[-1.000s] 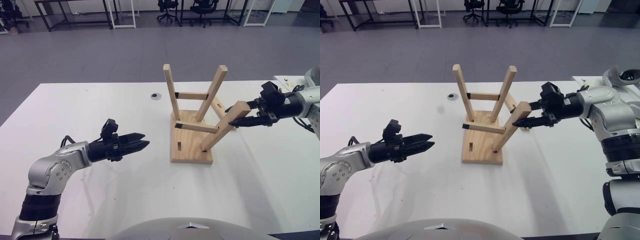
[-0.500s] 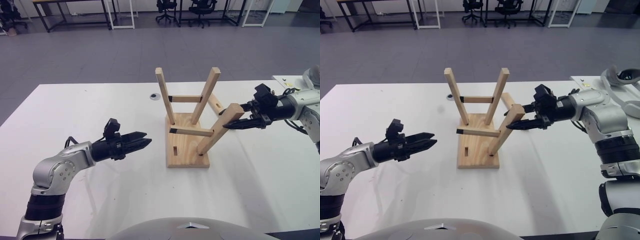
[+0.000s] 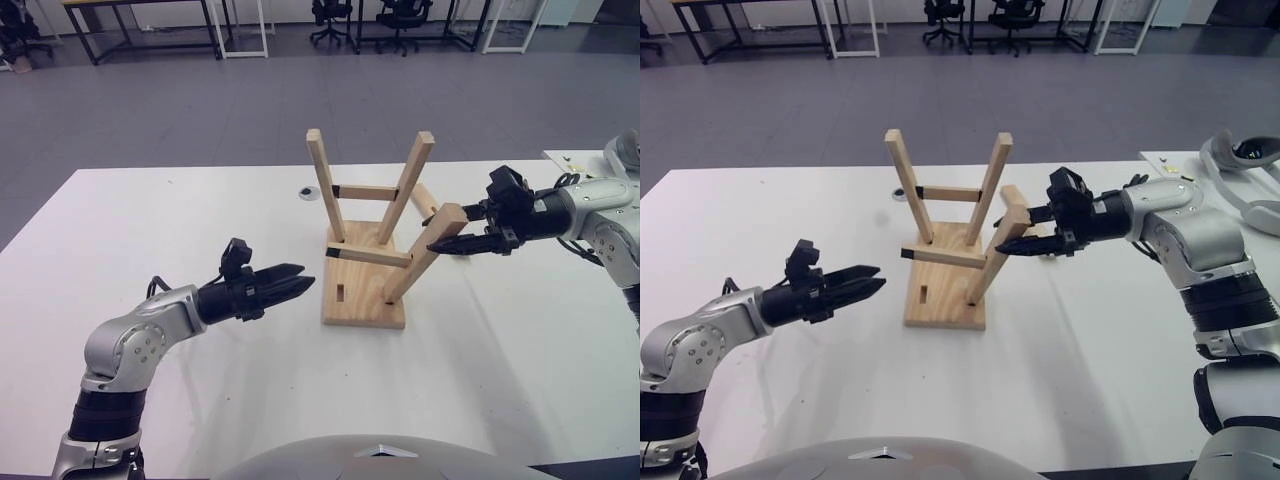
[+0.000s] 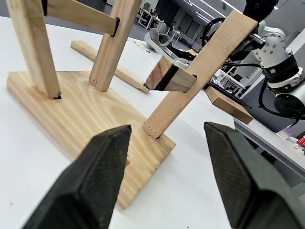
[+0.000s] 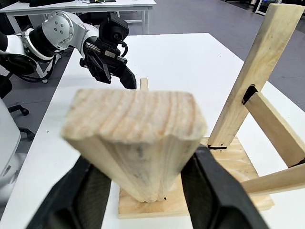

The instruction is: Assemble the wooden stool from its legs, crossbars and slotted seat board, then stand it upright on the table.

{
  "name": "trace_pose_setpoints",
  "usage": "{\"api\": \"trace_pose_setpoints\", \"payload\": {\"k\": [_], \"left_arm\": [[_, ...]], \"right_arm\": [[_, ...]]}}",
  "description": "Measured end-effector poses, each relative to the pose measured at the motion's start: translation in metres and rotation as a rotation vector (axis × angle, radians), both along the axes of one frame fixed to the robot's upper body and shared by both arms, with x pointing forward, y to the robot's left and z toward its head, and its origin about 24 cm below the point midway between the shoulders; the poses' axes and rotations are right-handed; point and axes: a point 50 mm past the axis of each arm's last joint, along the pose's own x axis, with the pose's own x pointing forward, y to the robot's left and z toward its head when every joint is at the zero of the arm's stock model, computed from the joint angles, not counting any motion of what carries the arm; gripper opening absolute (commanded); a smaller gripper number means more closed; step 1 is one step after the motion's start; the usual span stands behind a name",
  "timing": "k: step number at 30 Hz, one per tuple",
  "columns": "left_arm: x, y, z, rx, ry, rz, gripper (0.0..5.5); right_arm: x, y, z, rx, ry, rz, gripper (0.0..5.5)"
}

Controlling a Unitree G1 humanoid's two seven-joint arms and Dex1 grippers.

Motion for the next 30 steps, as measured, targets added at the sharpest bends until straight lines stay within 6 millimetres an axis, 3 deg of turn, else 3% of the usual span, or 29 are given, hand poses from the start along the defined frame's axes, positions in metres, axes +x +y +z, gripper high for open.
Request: {"api": "trace_pose_setpoints", "payload": {"k": [2,3,7,11,14,16,19,21,24,28,30], "left_arm": [[0.0,-0.001,-0.002,0.01,0.0,0.017,2.81],[0.0,-0.001,-0.002,0.011,0.001,0.02,2.81],[0.0,-0.003,-0.002,0.004,-0.002,0.02,2.81],[0.0,-0.003,-0.002,0.002,-0.005,0.022,2.81],[-0.002,-0.002,-0.005,0.002,0.005,0.031,2.81],[-0.003,0.0,-0.006,0.003,0.009,0.039,2.81],[-0.003,0.001,-0.007,0.004,0.013,0.044,2.81],[-0.003,0.001,-0.007,0.005,0.014,0.045,2.81],[-0.003,0.002,-0.007,0.009,0.013,0.045,2.81],[-0.001,0.002,-0.005,0.012,0.006,0.041,2.81],[-0.001,0.002,-0.005,0.015,0.004,0.04,2.81]], "right_arm": [[-0.039,-0.005,-0.092,-0.143,0.426,-0.063,3.18],[-0.042,-0.002,-0.098,-0.143,0.453,-0.056,3.38],[-0.03,-0.011,-0.083,-0.188,0.39,-0.081,4.1],[-0.021,-0.024,-0.09,-0.26,0.298,-0.163,4.1],[0.01,-0.045,-0.076,-0.269,0.088,-0.408,4.1],[0.035,-0.044,-0.055,-0.192,-0.065,-0.534,4.1],[0.054,-0.047,-0.048,-0.146,-0.216,-0.716,4.1],[0.063,-0.053,-0.055,-0.156,-0.277,-0.881,4.1],[0.066,-0.053,-0.084,-0.203,-0.26,-1.068,4.1],[0.059,-0.043,-0.123,-0.233,-0.131,-1.185,4.1],[0.061,-0.04,-0.128,-0.23,-0.1,-1.23,3.76]]}}
